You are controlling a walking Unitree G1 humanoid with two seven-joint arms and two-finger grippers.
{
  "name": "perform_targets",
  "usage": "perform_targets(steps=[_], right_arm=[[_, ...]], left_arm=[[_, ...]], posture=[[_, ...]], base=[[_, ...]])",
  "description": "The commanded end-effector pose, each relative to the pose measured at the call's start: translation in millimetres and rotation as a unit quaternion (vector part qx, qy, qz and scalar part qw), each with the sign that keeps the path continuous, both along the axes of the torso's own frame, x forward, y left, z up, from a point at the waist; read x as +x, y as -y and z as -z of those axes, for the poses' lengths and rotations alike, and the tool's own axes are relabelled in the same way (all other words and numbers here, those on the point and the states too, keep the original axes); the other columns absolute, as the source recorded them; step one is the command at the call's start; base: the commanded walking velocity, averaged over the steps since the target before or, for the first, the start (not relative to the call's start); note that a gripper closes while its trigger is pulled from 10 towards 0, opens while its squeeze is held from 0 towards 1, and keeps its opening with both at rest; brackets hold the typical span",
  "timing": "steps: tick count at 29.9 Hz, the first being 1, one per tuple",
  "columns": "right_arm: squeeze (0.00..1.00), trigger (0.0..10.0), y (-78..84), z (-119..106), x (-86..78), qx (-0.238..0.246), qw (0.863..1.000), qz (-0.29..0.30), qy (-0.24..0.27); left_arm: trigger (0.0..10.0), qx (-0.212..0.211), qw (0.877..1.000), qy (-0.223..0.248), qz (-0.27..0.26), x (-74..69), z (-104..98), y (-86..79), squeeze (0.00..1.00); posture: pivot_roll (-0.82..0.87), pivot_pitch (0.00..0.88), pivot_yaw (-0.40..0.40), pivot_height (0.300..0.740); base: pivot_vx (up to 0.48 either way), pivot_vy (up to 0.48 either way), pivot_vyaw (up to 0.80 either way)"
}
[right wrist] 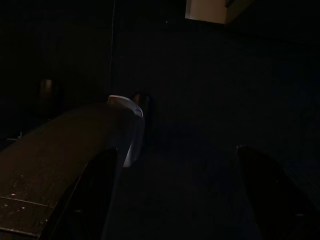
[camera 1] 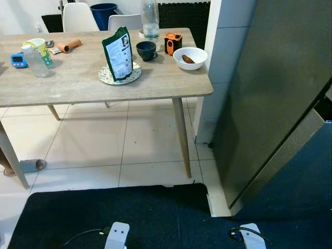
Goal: Restocking fridge
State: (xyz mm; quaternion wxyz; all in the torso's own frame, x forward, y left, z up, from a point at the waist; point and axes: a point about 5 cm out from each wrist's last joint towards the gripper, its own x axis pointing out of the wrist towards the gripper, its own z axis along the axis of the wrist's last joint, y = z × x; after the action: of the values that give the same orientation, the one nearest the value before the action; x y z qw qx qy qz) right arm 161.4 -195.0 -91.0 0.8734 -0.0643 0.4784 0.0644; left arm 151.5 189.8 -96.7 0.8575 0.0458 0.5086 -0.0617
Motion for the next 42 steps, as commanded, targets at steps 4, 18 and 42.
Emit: perform_targets(steps=[4,18,42], right_arm=[[0.0,10.0,-5.1,6.3,-12.9,0.006,1.0,-0.003,-0.026],[0.0,10.0,-4.8,6.3,-13.2,0.006,1.0,-0.004,-0.027],[0.0,10.0,-4.8,6.7,-13.9,0.004,1.0,-0.005,-0.029]], left_arm=[[10.0,-0.02,0.999,-0.03,0.015,-14.1,6.1,7.6,0.0],[10.0,-0.034,0.999,-0.039,0.015,-19.7,8.2,11.5,0.0],[10.0,-0.02,0.999,-0.045,-0.002,-21.4,9.2,9.6,0.0]], posture=[[-0.09,0.106,-0.02,0.74],[-0.09,0.109,-0.022,0.74],[-0.09,0.11,-0.023,0.74]], base=[[0.0,0.0,0.0],[0.0,-0.131,0.0],[0.0,-0.109,0.0]])
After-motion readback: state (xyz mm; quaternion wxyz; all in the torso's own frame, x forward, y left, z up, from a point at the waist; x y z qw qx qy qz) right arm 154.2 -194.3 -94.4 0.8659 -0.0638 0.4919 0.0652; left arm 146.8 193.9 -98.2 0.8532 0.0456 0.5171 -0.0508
